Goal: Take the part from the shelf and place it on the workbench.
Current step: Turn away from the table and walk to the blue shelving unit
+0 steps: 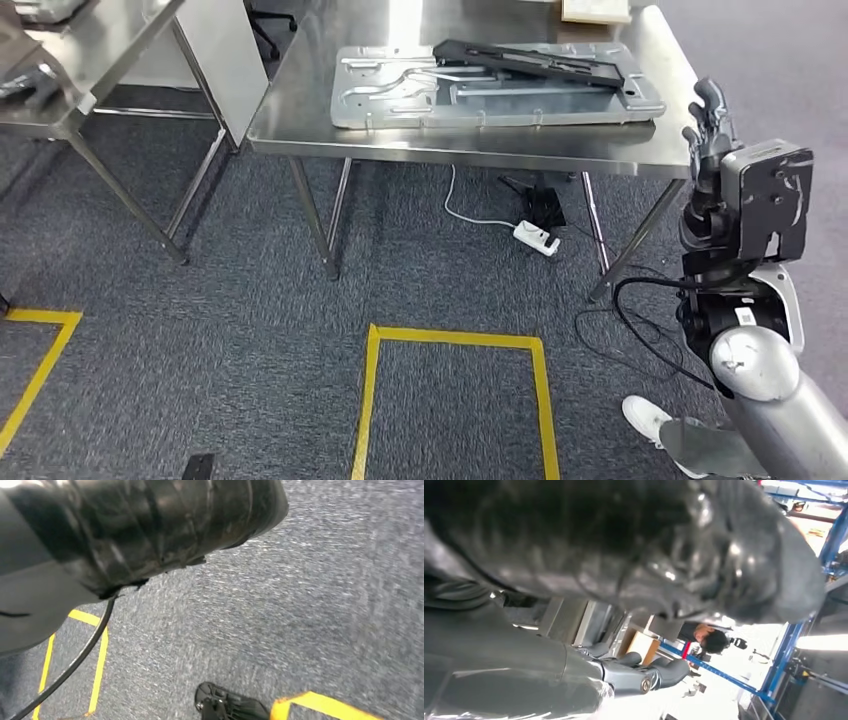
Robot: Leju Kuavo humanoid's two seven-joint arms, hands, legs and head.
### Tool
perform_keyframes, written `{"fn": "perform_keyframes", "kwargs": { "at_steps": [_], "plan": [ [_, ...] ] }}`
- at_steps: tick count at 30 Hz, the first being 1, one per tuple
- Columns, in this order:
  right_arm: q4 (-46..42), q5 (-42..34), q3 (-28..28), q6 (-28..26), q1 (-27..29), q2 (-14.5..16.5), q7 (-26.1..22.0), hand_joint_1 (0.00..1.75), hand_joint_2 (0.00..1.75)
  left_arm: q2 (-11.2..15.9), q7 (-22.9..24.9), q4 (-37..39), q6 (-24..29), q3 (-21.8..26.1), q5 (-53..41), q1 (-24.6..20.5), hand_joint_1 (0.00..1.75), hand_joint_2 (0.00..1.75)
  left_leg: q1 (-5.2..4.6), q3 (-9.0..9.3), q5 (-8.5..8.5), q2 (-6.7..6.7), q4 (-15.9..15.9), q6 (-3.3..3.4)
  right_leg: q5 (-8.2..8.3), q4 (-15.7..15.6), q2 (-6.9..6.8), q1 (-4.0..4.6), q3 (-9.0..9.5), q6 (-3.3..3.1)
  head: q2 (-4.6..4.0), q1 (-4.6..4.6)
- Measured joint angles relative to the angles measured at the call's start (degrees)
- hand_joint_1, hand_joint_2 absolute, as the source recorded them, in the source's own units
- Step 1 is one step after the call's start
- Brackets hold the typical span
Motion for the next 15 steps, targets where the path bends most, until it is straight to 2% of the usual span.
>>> {"fn": "perform_keyframes", "kwargs": {
  "at_steps": [1, 2, 4, 5, 6, 7, 9, 10, 11, 12, 14, 15],
  "plan": [
    [0.0, 0.04, -0.03, -0.07, 0.08, -0.01, 0.01, 0.0, 0.0, -0.01, 0.02, 0.0, 0.01, 0.0, 0.04, 0.03, 0.0, 0.0, 0.08, -0.41, 0.59, 0.15, -0.26, 0.56, -1.69, 1.4, 0.09, -0.01, -0.56, 0.2, 0.0, 0.1],
    [0.0, 0.15, -0.07, -0.15, 0.17, -0.01, 0.02, 0.0, 0.0, -0.02, 0.03, 0.0, 0.0, 0.0, 0.07, 0.03, 0.0, 0.0, 0.09, -0.88, 1.22, 0.3, -0.41, 1.0, -4.28, 3.94, 0.17, -0.06, -1.4, 0.33, 0.0, 0.19],
    [0.01, 0.49, -0.09, -0.28, 0.49, -0.01, 0.04, 0.0, 0.0, -0.02, 0.0, 0.0, -0.01, 0.0, 0.11, 0.02, 0.0, 0.0, -0.11, -2.32, 2.32, 0.4, -0.34, 1.42, -9.49, 11.04, 0.2, -0.04, -3.24, 0.57, 0.01, 0.32],
    [0.01, 0.61, -0.09, -0.32, 0.73, -0.01, 0.06, 0.0, 0.0, -0.02, -0.03, 0.0, -0.01, 0.0, 0.13, 0.02, 0.0, 0.0, -0.21, -3.09, 2.84, 0.41, -0.21, 1.43, -10.58, 13.97, 0.2, -0.04, -3.65, 0.65, 0.0, 0.33],
    [0.02, 0.68, -0.09, -0.33, 0.96, -0.01, 0.07, 0.0, 0.0, -0.02, -0.05, 0.0, -0.02, 0.0, 0.14, 0.04, 0.0, 0.0, -0.3, -3.85, 3.29, 0.42, -0.04, 1.42, -10.37, 15.34, 0.2, -0.04, -3.32, 0.66, 0.01, 0.33],
    [0.02, 0.69, -0.09, -0.33, 1.11, -0.01, 0.09, 0.0, 0.0, -0.02, -0.06, 0.0, -0.03, 0.0, 0.15, 0.06, 0.0, 0.0, -0.38, -4.6, 3.7, 0.41, 0.18, 1.36, -9.16, 14.68, 0.2, -0.03, -2.02, 0.57, 0.01, 0.33],
    [0.01, 0.73, -0.14, -0.34, 1.17, -0.02, 0.12, 0.0, 0.0, -0.03, -0.06, 0.0, -0.09, 0.0, 0.16, 0.07, 0.0, 0.0, -0.49, -5.83, 4.38, 0.4, 0.68, 1.12, -6.72, 8.21, 0.2, 0.1, 3.16, 0.08, 0.02, 0.33],
    [-0.02, 0.79, -0.2, -0.37, 1.17, -0.02, 0.13, 0.0, 0.0, -0.04, -0.06, 0.0, -0.13, -0.01, 0.17, 0.06, 0.0, 0.0, -0.56, -6.32, 4.69, 0.39, 0.94, 0.9, -6.45, 4.13, 0.2, 0.27, 5.91, -0.27, 0.02, 0.3],
    [-0.07, 0.87, -0.33, -0.44, 1.2, -0.03, 0.18, 0.0, 0.0, -0.06, -0.06, 0.0, -0.16, -0.01, 0.16, 0.05, 0.0, 0.0, -0.61, -6.67, 5.06, 0.38, 1.12, 0.62, -6.64, 1.03, 0.2, 0.47, 7.82, -0.59, 0.01, 0.27],
    [-0.11, 0.99, -0.47, -0.52, 1.24, -0.03, 0.24, 0.0, 0.0, -0.08, -0.06, 0.0, -0.19, -0.02, 0.15, 0.05, 0.0, 0.0, -0.62, -6.93, 5.44, 0.38, 1.2, 0.3, -7.0, -0.82, 0.19, 0.68, 8.76, -0.89, 0.01, 0.28],
    [-0.17, 1.35, -0.72, -0.7, 1.47, -0.03, 0.43, 0.0, 0.0, -0.06, -0.06, 0.0, -0.21, -0.04, 0.13, 0.12, 0.0, 0.0, -0.59, -7.26, 6.15, 0.32, 1.11, -0.35, -6.53, -1.72, 0.13, 0.7, 8.55, -1.48, 0.01, 0.32],
    [-0.17, 1.55, -0.76, -0.77, 1.6, -0.02, 0.52, 0.0, 0.0, -0.06, -0.05, 0.0, -0.21, -0.06, 0.1, 0.19, 0.0, 0.0, -0.55, -7.62, 5.62, 0.24, 1.47, -0.7, -5.98, -1.91, 0.06, 0.54, 8.2, -1.88, 0.01, 0.35]
  ]
}}
